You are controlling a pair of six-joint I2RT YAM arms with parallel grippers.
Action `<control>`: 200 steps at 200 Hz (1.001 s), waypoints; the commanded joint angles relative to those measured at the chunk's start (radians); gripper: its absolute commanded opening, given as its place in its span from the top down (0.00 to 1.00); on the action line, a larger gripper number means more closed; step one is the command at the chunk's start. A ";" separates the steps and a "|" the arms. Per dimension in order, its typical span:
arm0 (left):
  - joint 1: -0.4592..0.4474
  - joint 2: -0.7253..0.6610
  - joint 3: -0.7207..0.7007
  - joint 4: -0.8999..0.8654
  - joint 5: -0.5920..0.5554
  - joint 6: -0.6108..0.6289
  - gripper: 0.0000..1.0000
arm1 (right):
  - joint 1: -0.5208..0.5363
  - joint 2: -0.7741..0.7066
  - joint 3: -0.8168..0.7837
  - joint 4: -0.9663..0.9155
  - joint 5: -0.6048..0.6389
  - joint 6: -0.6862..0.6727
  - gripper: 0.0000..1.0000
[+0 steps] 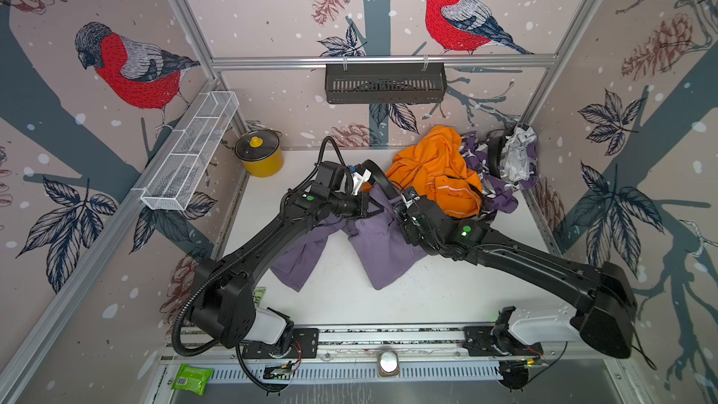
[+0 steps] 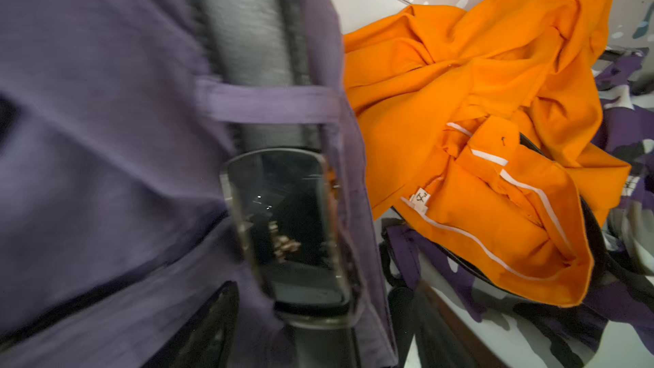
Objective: Remove the belt from the trousers
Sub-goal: Adjust the trousers at the center of the board.
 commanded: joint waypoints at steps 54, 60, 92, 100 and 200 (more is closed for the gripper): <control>0.020 -0.065 0.015 0.004 0.064 0.011 1.00 | -0.126 -0.016 0.028 0.109 -0.143 -0.214 0.28; 0.021 -0.064 0.015 0.011 0.064 0.009 1.00 | -0.118 -0.028 0.025 0.123 -0.193 -0.228 0.27; 0.026 -0.062 0.004 0.037 0.066 -0.004 1.00 | -0.116 -0.082 -0.016 0.217 -0.352 -0.207 0.24; 0.026 -0.065 0.002 0.042 0.067 -0.007 1.00 | -0.114 -0.082 -0.024 0.231 -0.352 -0.202 0.24; 0.027 -0.100 -0.013 0.058 0.073 -0.011 1.00 | -0.151 0.075 0.051 0.196 -0.359 -0.241 0.29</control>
